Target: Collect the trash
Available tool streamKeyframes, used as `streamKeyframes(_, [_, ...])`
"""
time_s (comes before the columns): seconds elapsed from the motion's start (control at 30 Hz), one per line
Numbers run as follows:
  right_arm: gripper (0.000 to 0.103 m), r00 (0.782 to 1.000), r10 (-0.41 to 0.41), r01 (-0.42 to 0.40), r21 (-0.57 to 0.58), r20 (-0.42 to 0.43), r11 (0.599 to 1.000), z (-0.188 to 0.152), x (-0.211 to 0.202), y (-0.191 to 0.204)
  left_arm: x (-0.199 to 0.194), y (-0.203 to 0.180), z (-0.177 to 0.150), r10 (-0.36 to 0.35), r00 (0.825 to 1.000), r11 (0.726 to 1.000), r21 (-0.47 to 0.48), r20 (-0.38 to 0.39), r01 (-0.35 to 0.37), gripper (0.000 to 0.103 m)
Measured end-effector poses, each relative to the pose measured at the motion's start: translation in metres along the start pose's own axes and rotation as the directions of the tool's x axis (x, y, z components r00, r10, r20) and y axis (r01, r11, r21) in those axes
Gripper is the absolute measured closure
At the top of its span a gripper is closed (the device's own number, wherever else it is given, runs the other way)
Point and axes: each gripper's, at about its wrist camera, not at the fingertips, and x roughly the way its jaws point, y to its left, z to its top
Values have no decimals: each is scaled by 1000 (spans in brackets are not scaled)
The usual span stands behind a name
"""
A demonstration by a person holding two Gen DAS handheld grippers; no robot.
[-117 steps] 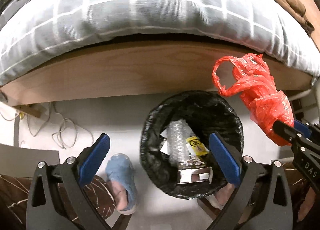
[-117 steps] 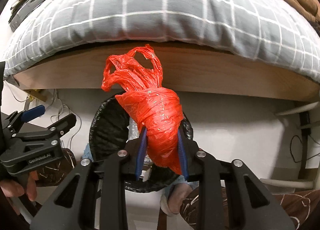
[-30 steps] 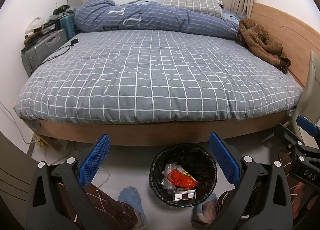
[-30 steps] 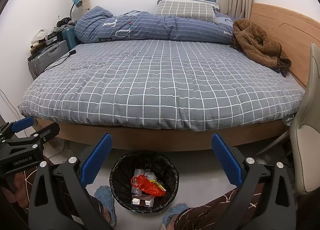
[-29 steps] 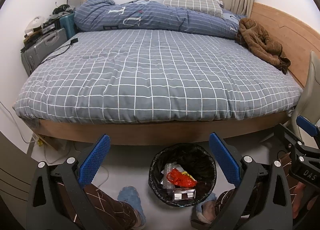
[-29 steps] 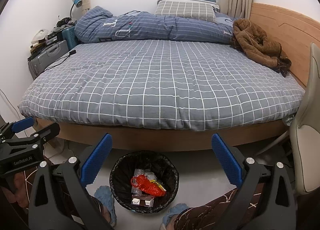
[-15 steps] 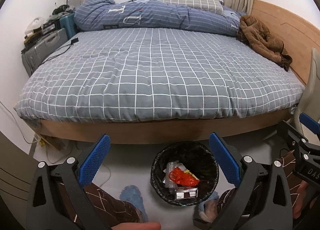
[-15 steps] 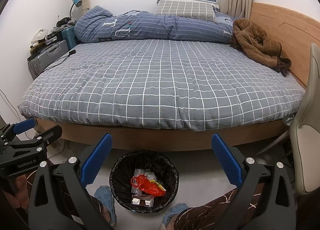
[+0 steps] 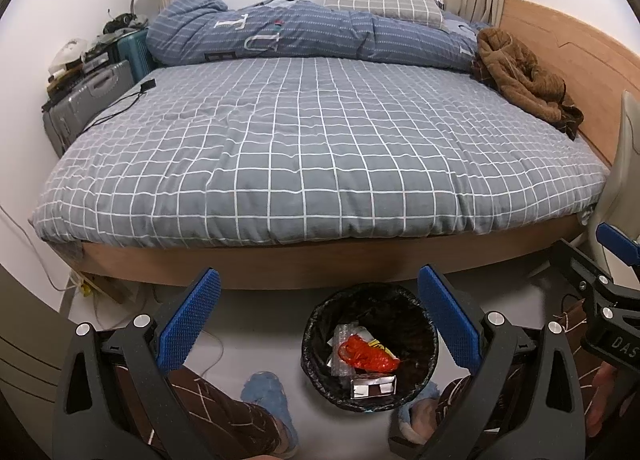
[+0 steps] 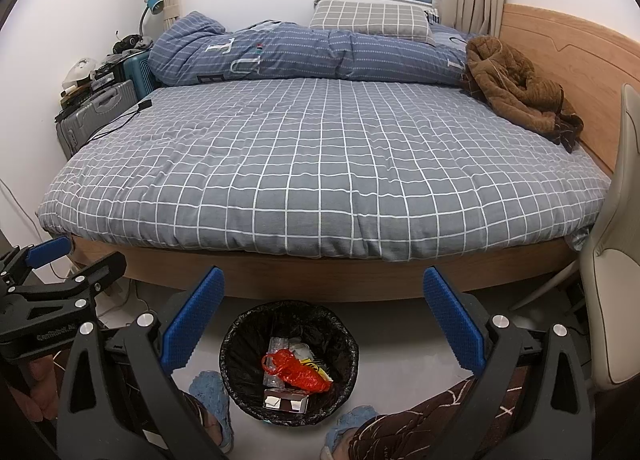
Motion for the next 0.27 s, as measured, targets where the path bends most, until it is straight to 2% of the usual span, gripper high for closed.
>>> streamKeyframes(0.27, [7, 1000, 1, -1, -1, 0, 1000, 0, 0, 0, 0, 4, 0, -8, 1000, 1000, -20, -4, 7, 6])
